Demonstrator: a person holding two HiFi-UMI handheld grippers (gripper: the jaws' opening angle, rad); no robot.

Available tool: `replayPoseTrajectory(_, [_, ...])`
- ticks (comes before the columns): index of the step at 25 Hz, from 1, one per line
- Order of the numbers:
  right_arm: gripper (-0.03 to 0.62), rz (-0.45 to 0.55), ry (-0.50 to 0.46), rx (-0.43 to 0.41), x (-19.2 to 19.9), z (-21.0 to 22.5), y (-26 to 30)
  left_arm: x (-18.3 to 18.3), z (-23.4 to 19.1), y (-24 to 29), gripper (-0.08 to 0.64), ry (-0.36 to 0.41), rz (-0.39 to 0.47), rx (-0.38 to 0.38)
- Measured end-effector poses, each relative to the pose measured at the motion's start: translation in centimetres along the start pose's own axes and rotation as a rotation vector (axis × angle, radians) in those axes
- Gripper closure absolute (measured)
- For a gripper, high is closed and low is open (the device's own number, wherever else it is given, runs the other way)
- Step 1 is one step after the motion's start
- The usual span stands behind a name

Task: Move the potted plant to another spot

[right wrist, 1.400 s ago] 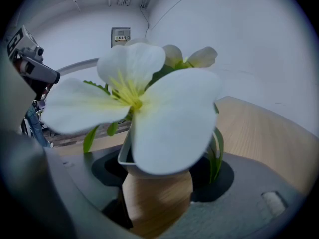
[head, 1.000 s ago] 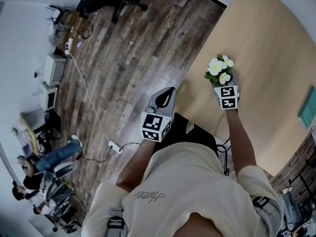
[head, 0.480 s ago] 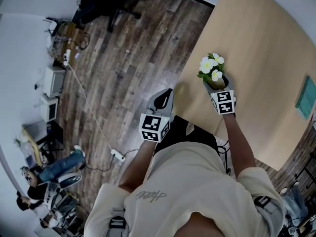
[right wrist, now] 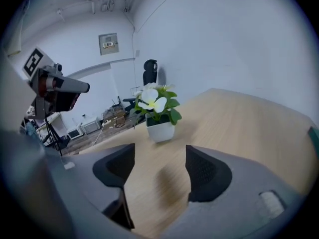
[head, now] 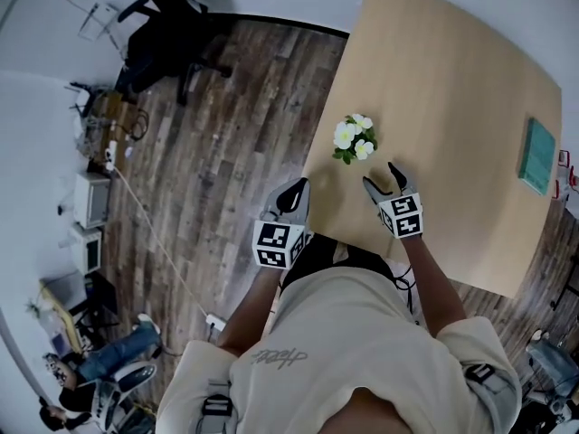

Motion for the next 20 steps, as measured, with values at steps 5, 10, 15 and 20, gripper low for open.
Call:
replayPoseTrajectory(5, [0.434, 0.098, 0.072, 0.092, -1.4, 1.8, -3.5, -1.0, 0.3, 1.2, 0.545, 0.035, 0.004, 0.057])
replayPoseTrajectory(10, [0.563, 0.180, 0.095, 0.180, -3.4, 2.6, -6.3, -2.5, 0.4, 2.2, 0.545, 0.092, 0.000, 0.110])
replayPoseTrajectory(15, [0.591, 0.250, 0.119, 0.215, -4.4, 3.1, -8.7, -4.2, 1.4, 3.4, 0.545, 0.158, 0.013, 0.153])
replayPoseTrajectory(20, [0.591, 0.308, 0.080, 0.241, -5.5, 3.8, -11.6, -6.7, 2.4, 4.1, 0.545, 0.174, 0.088, 0.151])
Point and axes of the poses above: the fingertips, and each gripper's own axes: y forward along the fingers, z to its right, x out of its underside, the point moved 6 cm from there along -y, backward along the fingers, and after that the axes turned 3 degrees about z, right-handed, at the moved point
